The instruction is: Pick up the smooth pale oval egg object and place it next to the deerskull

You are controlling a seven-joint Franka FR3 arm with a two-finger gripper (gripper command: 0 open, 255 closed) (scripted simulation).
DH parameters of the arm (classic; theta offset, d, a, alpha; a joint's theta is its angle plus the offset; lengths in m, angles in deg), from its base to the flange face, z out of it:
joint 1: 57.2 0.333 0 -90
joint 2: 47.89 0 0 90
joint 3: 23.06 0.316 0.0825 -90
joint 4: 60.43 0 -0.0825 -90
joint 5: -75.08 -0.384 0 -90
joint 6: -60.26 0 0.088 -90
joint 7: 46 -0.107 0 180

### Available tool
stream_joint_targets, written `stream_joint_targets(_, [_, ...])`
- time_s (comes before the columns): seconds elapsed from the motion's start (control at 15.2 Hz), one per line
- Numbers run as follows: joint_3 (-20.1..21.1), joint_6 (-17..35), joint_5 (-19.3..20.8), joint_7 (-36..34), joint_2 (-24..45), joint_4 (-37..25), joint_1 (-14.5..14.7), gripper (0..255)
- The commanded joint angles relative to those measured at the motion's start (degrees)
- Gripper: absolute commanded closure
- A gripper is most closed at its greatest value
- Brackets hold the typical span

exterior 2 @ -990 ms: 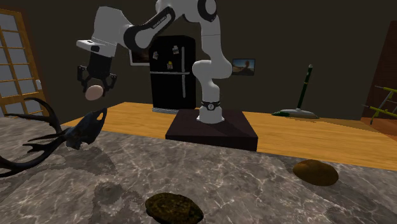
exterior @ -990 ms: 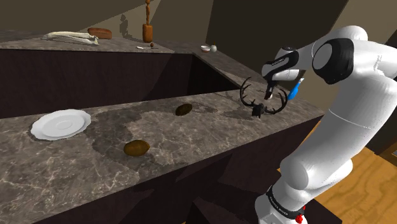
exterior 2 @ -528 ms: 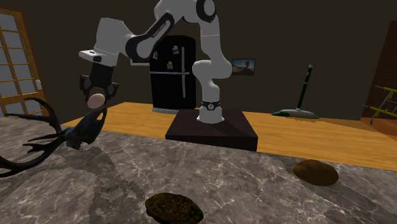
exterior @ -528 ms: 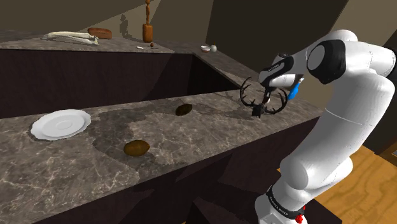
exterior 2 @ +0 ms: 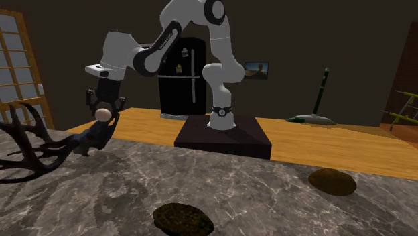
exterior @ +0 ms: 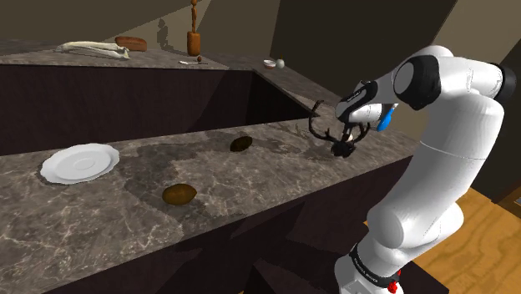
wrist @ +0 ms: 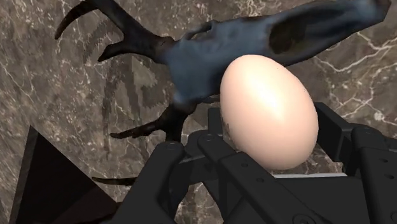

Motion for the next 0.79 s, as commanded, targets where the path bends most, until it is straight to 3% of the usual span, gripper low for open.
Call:
stream_joint_targets(0.0, [0.3, 1.5, -0.6, 0.1, 1.3, 0.4, -0.3, 255])
stream_joint_targets(0.73, [2.5, 8.8, -3.7, 1.3, 8.0, 1.3, -2.2, 255])
